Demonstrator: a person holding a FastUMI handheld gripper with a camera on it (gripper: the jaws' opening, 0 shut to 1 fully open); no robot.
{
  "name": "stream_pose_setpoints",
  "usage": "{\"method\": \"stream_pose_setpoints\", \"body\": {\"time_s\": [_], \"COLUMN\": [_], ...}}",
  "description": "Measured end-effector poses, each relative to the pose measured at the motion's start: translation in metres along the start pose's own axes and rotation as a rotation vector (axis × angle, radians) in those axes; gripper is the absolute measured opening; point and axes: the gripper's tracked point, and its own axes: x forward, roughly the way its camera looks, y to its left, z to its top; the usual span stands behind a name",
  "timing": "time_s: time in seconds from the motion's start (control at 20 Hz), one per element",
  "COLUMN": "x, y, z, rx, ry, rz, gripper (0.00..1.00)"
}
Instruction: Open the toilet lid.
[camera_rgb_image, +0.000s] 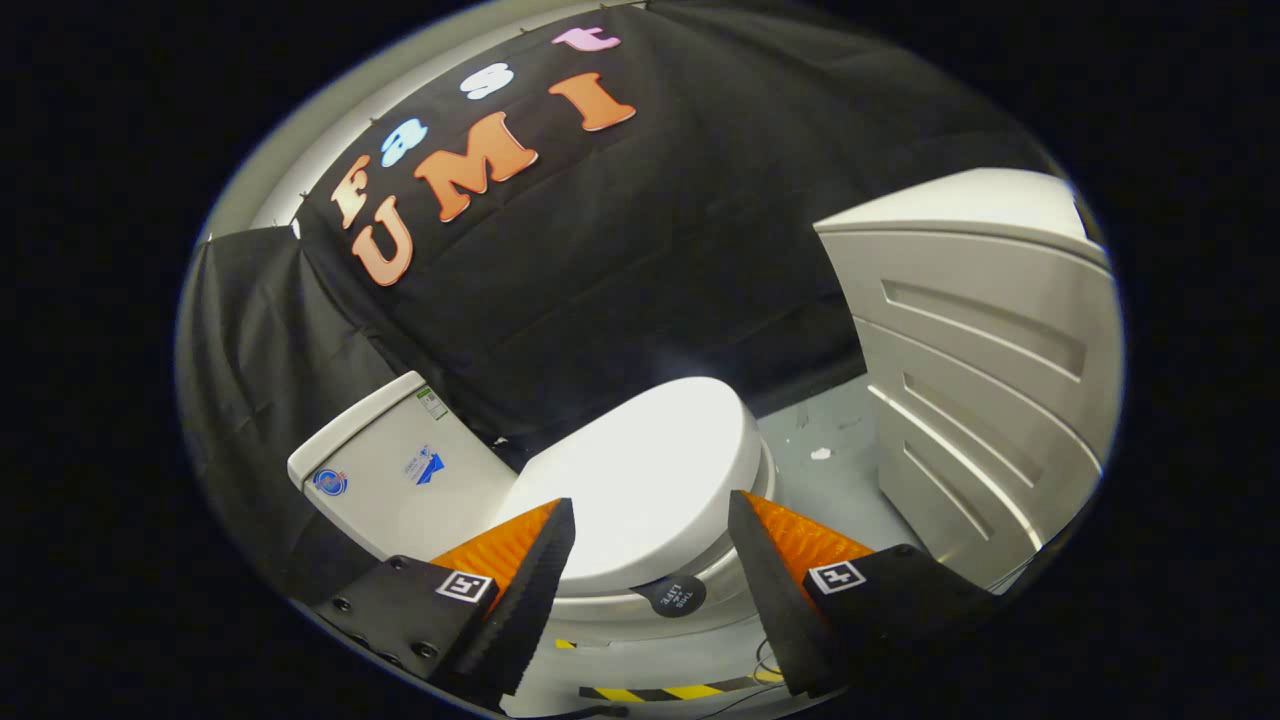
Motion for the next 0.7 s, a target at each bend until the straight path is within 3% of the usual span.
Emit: {"method": "stream_pose_setpoints", "body": {"time_s": [0.3,0.7], "x": [0.012,0.022], "y": [-0.015,-0.012], "z": [-0.027,-0.071], "rx": [0.063,0.162], "ry": [0.097,0.26], "rz": [-0.018,0.028], "gripper": [0.99,0.99]}}
